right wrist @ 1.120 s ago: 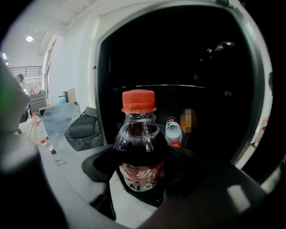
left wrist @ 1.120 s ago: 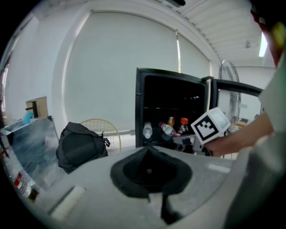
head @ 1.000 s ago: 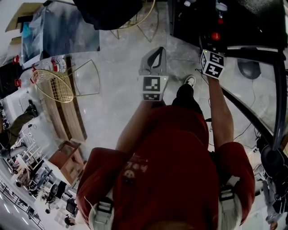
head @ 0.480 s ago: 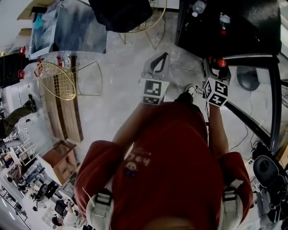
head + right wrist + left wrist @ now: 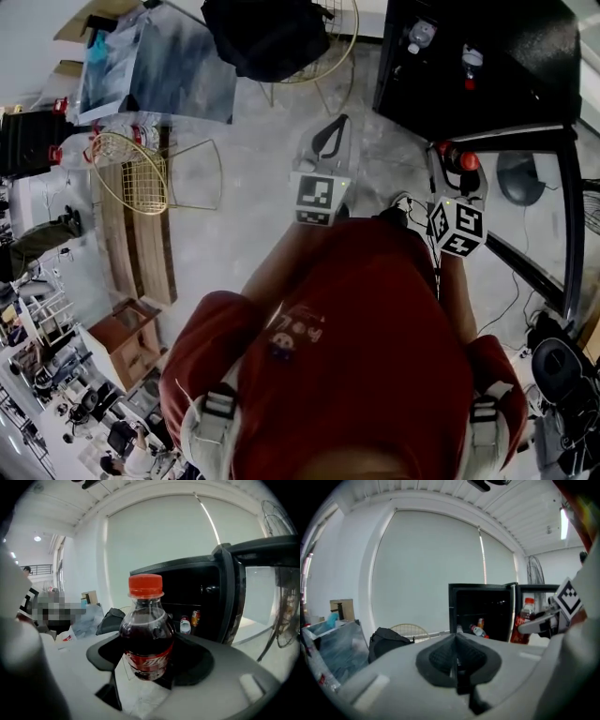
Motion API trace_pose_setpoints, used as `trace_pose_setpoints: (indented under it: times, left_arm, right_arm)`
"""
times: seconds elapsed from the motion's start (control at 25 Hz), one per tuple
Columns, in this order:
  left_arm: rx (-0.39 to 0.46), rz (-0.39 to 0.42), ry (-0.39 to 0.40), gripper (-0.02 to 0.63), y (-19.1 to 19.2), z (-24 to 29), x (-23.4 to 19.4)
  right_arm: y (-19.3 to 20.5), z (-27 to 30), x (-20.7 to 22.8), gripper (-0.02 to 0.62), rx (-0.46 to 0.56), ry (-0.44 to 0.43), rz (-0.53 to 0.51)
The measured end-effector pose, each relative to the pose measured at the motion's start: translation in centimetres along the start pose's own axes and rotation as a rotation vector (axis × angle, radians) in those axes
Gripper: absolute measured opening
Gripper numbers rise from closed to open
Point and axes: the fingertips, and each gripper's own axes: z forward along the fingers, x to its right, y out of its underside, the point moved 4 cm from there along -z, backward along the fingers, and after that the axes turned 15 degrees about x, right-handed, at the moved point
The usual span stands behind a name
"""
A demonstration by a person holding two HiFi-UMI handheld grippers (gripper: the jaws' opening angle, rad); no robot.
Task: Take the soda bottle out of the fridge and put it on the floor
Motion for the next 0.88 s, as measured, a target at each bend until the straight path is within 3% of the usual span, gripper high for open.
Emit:
trace_pose_setpoints:
  times: [0.4,0.88]
  left_arm:
    - [0.044,0.039,-0.019,0.000,-2.7,-1.0,-0.1]
    - [0.038,0.051,-0.036,0.000,-2.7,-1.6,1.1]
  right_arm:
    - [-4.0,-1.1,-1.7,0.302,0.079,-0.071,-0.052]
    - [-3.7,-1.3,-0.9,0.302,0.078,-0.106,-0.048]
